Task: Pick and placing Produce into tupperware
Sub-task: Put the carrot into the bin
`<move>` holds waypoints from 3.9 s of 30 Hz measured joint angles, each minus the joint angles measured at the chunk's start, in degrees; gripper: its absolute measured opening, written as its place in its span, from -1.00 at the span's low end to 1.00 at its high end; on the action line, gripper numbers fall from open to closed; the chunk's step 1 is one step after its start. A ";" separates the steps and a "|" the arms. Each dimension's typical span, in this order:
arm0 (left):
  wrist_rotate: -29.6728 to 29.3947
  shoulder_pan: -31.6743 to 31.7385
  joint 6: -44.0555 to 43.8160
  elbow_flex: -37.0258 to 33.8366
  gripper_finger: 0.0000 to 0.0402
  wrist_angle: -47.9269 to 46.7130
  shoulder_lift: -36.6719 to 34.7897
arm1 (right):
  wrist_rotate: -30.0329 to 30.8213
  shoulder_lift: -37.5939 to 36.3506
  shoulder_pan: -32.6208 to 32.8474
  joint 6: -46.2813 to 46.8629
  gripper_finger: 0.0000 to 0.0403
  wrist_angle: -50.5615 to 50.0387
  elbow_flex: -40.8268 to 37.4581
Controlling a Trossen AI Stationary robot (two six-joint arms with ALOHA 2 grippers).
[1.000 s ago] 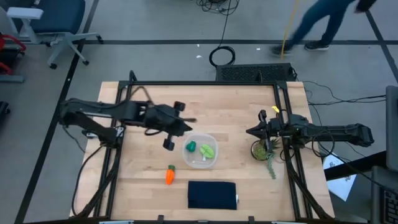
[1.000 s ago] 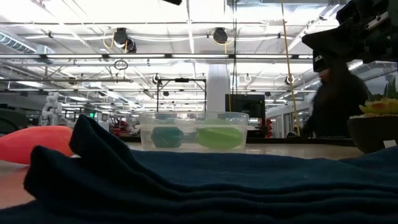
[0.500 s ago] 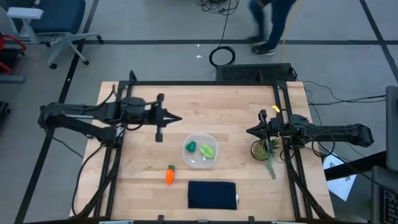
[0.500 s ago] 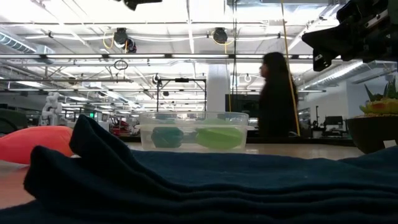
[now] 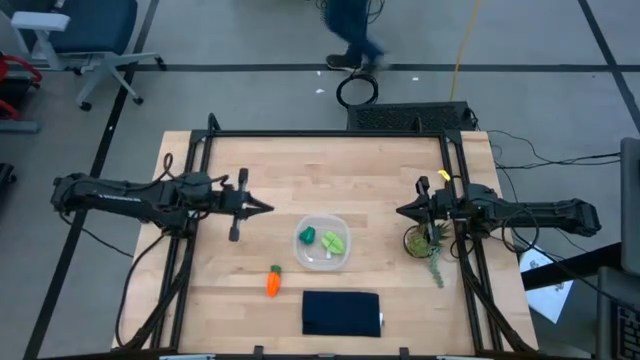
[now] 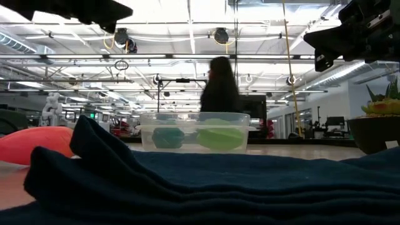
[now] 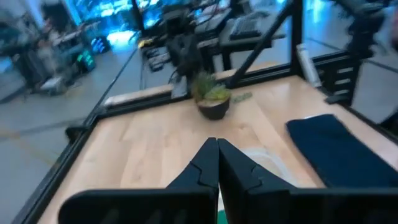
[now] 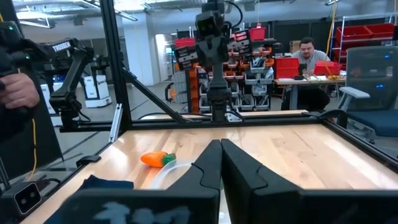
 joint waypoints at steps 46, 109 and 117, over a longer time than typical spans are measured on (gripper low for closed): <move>1.52 -3.62 -6.82 -14.33 -0.99 4.56 -16.08 | -0.46 0.04 0.00 -1.51 -1.00 -2.44 0.02; -14.19 -24.29 3.92 14.80 -0.84 -20.01 27.08 | -0.48 0.02 0.00 -0.85 -1.00 -3.71 0.02; -14.52 -23.89 10.32 14.78 -0.37 -18.78 27.88 | -0.45 0.03 0.00 0.00 -1.00 -3.76 0.02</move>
